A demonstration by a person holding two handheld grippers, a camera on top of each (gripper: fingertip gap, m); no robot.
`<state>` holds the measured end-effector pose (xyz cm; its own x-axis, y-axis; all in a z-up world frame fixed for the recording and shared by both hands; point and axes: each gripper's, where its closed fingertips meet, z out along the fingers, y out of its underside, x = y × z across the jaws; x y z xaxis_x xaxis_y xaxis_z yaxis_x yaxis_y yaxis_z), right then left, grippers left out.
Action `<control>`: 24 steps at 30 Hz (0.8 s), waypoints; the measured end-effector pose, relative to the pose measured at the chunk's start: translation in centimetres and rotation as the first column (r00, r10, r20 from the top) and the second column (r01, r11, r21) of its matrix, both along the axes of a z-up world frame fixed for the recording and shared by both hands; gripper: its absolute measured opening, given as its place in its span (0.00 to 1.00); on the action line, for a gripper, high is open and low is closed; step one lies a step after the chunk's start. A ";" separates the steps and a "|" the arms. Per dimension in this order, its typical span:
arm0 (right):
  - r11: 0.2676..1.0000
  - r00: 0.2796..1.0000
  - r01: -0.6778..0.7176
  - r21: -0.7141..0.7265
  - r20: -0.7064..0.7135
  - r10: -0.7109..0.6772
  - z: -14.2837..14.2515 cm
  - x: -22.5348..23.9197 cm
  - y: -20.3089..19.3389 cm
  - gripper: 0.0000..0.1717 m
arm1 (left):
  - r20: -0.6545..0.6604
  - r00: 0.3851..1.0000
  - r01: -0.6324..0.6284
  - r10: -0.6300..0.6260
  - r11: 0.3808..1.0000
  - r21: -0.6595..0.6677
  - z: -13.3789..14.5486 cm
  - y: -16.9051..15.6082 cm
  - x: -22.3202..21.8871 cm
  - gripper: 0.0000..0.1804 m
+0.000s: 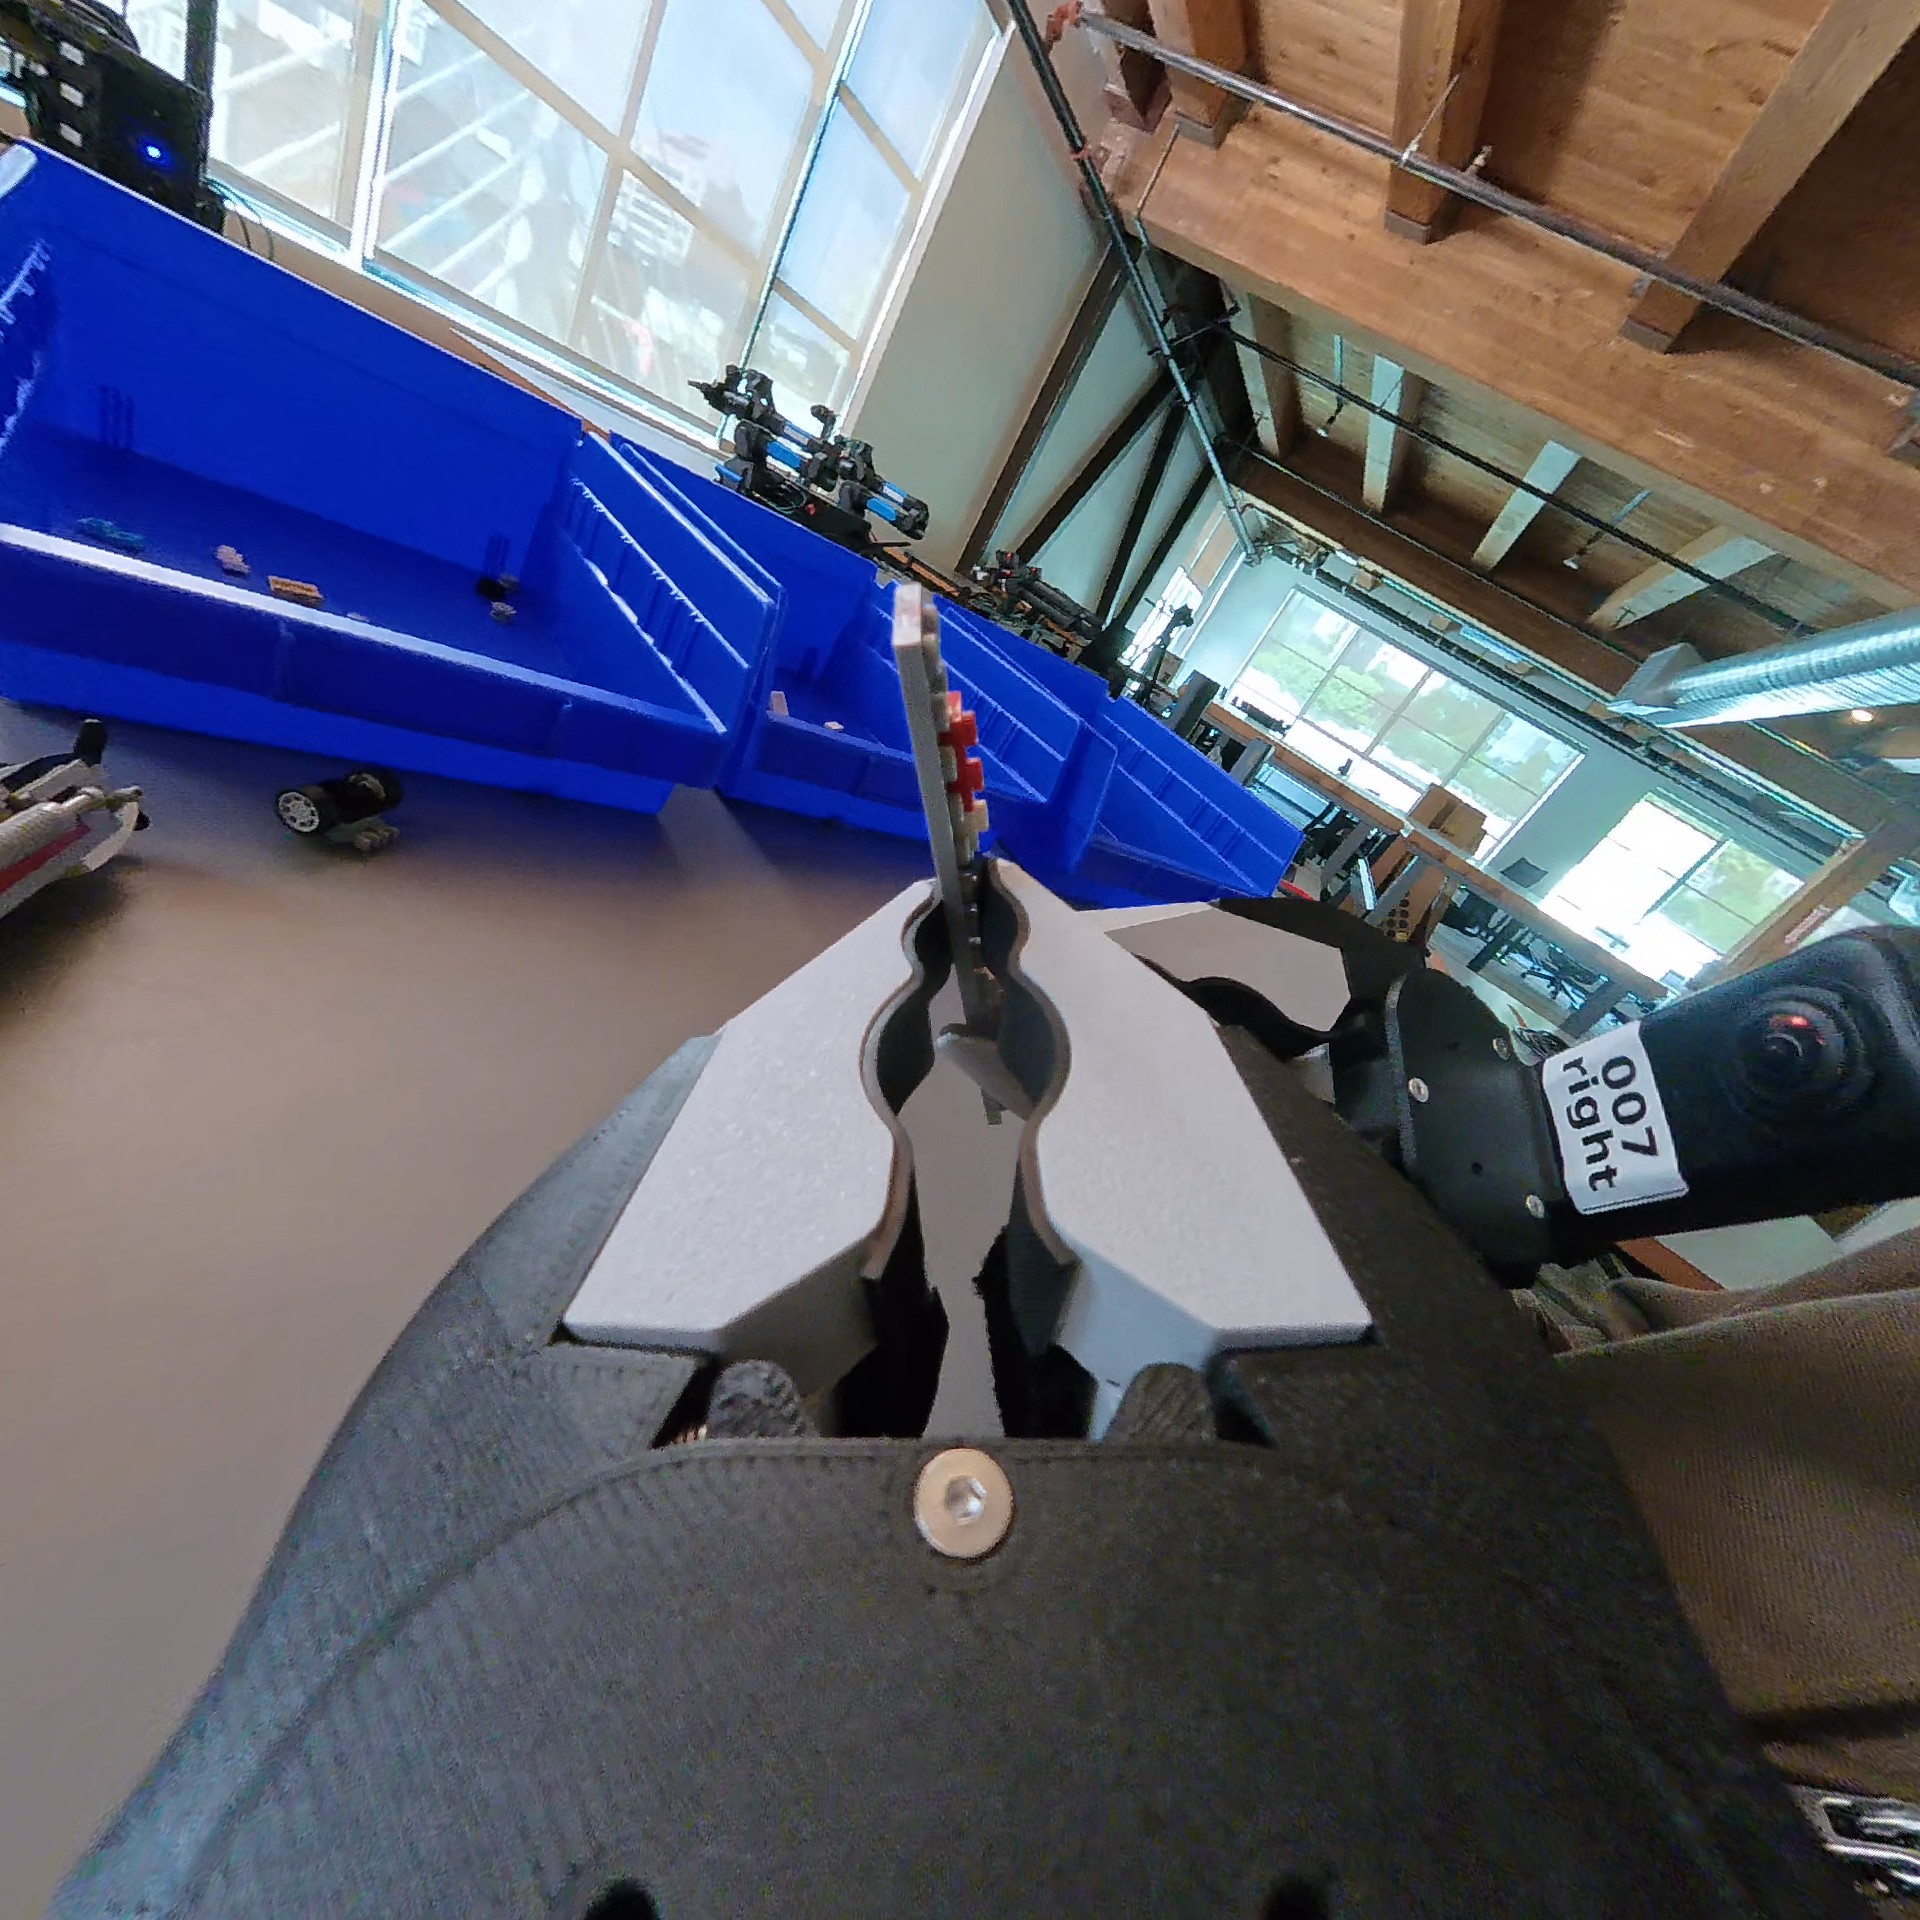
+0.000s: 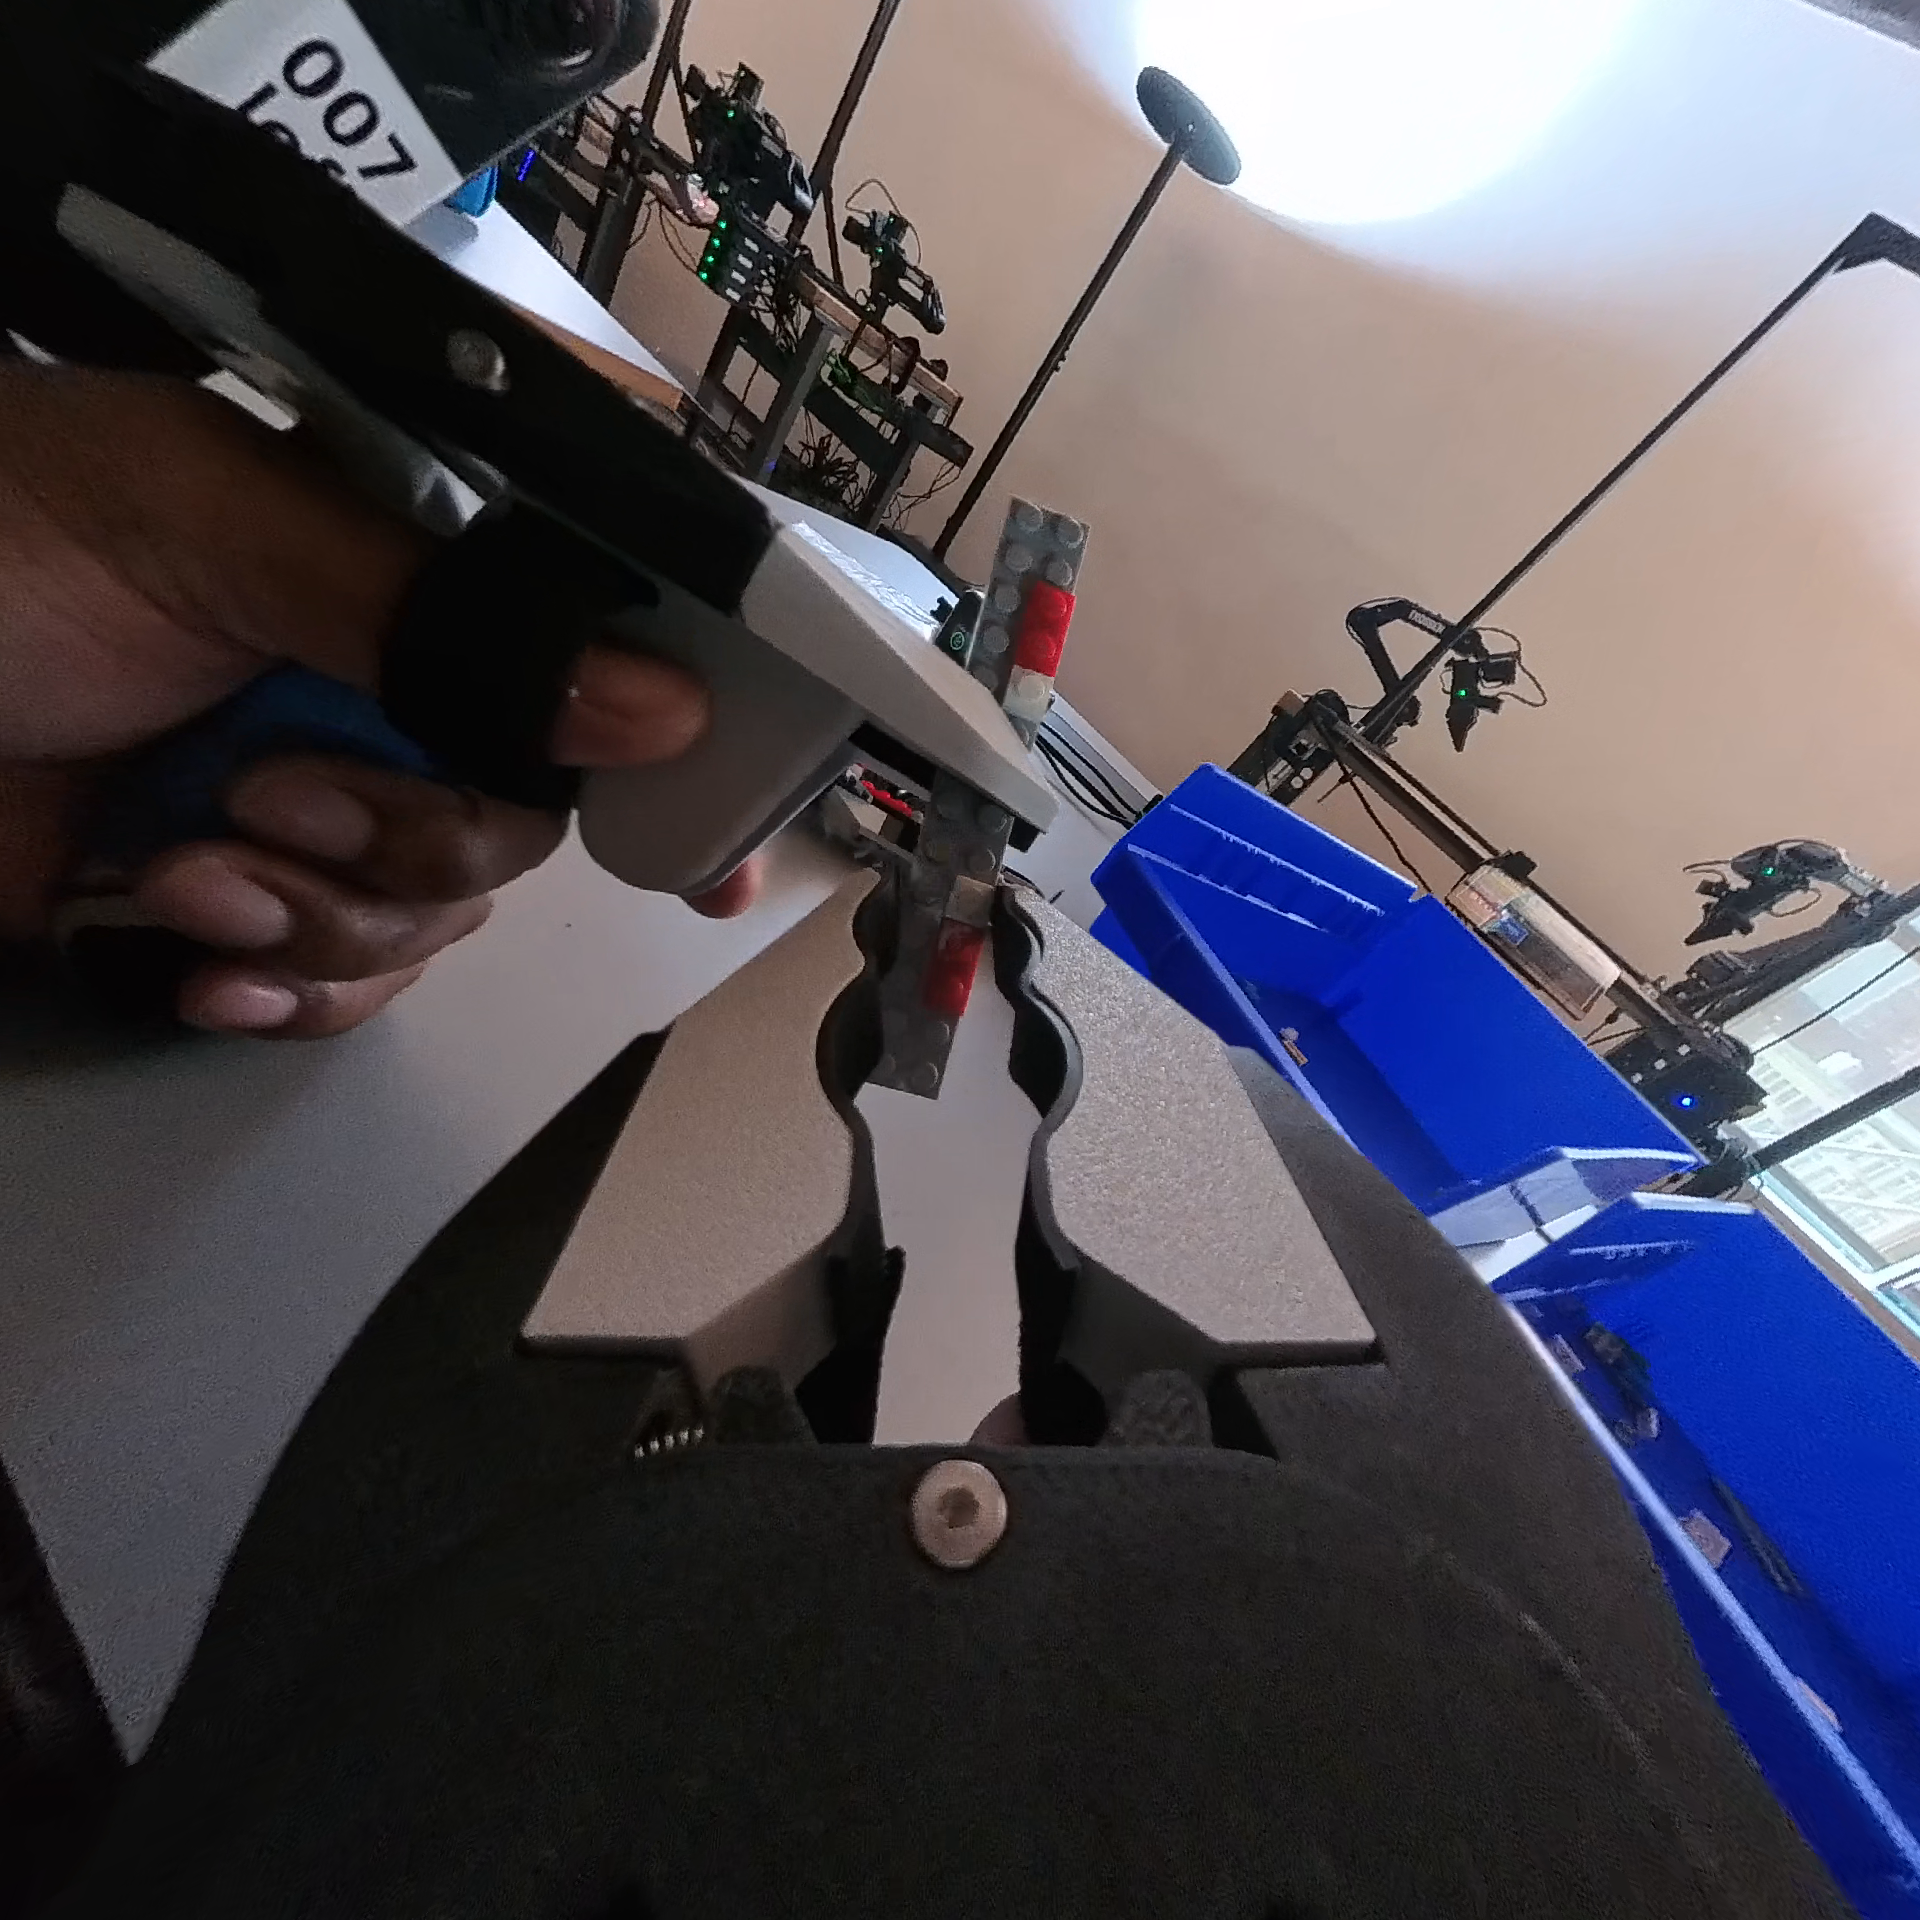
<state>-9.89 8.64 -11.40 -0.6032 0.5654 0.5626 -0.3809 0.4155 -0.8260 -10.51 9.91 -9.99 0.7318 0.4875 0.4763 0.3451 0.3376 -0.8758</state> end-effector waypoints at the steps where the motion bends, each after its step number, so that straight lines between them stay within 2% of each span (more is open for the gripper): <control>1: 1.000 1.000 -0.002 0.013 -0.012 0.002 0.0 0.0 0.0 0.10 | 0.004 1.000 -0.008 0.008 1.000 -0.001 0.0 -0.1 0.0 0.03; 14: 0.992 0.991 0.014 0.127 -0.134 0.003 -0.4 -0.4 -0.1 0.10 | 0.018 0.998 -0.062 0.063 0.997 -0.045 -0.6 -0.2 -0.6 0.03; 19: 0.999 0.998 -0.042 0.030 -0.035 0.043 -0.1 -0.2 -0.1 0.12 | -0.008 0.998 -0.057 0.057 0.998 -0.014 0.0 -0.5 -0.3 0.03; 24: 0.999 1.000 -0.030 0.027 0.009 0.030 -0.5 -0.7 0.0 0.15 | -0.026 0.999 -0.042 0.041 0.998 -0.040 -0.1 0.0 0.0 0.03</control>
<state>-10.55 8.62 -11.85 -0.6247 0.5312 0.5724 -0.3867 0.4265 -0.8177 -10.55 9.89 -10.06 0.7220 0.5365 0.4370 0.3087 0.3154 -0.8973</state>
